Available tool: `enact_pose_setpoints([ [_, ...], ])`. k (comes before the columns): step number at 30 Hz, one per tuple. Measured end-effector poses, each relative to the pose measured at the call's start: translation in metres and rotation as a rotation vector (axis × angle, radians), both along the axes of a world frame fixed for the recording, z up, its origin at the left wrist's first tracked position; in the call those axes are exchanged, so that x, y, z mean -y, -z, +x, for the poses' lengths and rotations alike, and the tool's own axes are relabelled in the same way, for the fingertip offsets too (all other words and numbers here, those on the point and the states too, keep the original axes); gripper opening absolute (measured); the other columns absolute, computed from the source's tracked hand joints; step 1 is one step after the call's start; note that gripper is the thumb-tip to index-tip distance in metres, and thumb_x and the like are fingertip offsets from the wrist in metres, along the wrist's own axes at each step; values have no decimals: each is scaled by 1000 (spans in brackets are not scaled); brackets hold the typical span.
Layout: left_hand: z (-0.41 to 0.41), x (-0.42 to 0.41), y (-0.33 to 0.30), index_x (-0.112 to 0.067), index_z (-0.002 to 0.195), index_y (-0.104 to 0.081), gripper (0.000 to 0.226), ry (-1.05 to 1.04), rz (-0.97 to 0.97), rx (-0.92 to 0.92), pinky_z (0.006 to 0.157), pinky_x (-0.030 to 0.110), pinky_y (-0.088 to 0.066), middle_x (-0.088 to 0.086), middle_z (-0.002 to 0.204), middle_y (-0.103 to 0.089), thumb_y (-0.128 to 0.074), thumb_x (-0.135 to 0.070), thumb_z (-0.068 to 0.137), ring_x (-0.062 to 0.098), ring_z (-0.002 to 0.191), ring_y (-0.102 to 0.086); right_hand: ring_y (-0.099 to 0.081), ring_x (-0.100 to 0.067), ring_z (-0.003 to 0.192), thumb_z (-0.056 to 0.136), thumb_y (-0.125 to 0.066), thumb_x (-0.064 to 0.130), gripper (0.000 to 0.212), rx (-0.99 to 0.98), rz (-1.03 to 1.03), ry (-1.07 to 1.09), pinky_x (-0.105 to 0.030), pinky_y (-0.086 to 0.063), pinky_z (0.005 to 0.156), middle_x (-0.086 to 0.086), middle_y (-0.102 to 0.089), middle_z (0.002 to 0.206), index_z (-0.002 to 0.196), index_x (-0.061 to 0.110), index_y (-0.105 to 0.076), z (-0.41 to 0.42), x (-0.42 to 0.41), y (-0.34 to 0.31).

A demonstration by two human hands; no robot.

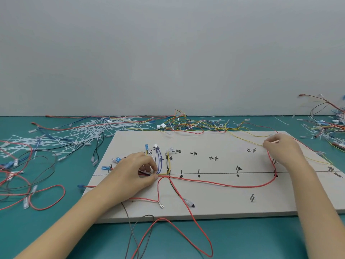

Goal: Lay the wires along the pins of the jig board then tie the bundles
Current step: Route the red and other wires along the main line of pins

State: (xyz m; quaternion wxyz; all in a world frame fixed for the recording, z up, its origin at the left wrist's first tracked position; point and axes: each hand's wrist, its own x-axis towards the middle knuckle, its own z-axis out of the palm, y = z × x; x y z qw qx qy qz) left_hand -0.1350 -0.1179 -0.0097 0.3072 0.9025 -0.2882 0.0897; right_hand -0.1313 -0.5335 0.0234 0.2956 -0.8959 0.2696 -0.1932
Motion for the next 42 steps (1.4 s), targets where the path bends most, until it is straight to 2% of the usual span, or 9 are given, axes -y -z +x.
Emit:
enact_pose_setpoints([
  [6,0,-1,0,-33,86,-65,10,8,8,16,81,26,-45,-16,86,-55,-73,-33,81,1,89,-51,-48,-32,116,90,-53,18,21,-87,-132,-61,-39,-44,92,-9,-64,113,106,17,-65,14,-12,12],
  [9,-1,0,1,-32,86,-65,8,17,12,26,81,24,-44,-18,86,-54,-72,-33,82,2,89,-51,-38,-32,125,95,-42,26,35,-318,-320,-38,-40,-34,100,-10,-51,132,126,18,-56,22,-20,23],
  [12,1,-1,2,-32,85,-65,7,18,14,31,80,22,-44,-18,86,-54,-71,-34,82,2,88,-52,-31,-32,131,96,-31,30,43,-433,-432,4,-44,-23,109,-10,-41,141,133,16,-48,30,-28,27],
  [23,1,-1,3,-33,85,-66,7,14,3,13,80,24,-46,-16,87,-54,-71,-35,82,2,87,-54,-8,-32,146,98,-30,38,54,-555,-375,92,-51,-13,114,-11,-29,154,144,12,-36,55,-26,16],
  [30,1,0,2,-32,85,-66,7,8,-11,15,79,22,-45,-15,86,-55,-71,-35,81,3,87,-53,-23,-32,138,96,-37,37,50,-491,-324,117,-49,-18,112,-14,-37,146,138,11,-42,61,-14,12],
  [35,-1,2,-4,-30,86,-67,9,11,-64,-37,78,22,-47,-12,87,-57,-74,-32,82,6,86,-56,-37,-34,125,90,-48,20,32,-359,-465,135,-43,-29,102,-17,-49,128,119,8,-53,61,-30,16],
  [37,0,1,-10,-29,84,-68,7,-13,-152,-65,77,22,-48,-9,86,-61,-74,-26,83,8,85,-58,-50,-37,110,86,-51,8,17,-272,-461,61,-38,-38,87,-20,-59,107,101,7,-59,61,-39,13],
  [39,1,-4,-20,-27,81,-70,8,-35,-252,-93,77,24,-49,-8,83,-66,-73,-21,85,9,81,-62,-55,-38,88,87,-54,6,7,-143,-348,-56,-32,-38,64,-22,-58,84,84,3,-60,59,-51,11],
  [42,7,-22,-37,-28,79,-72,9,-76,-315,-186,74,31,-50,-7,81,-70,-69,-25,87,15,78,-63,-60,-34,83,97,-46,22,31,-42,-237,-176,-33,-43,67,-18,-66,86,85,0,-64,50,-79,11],
])
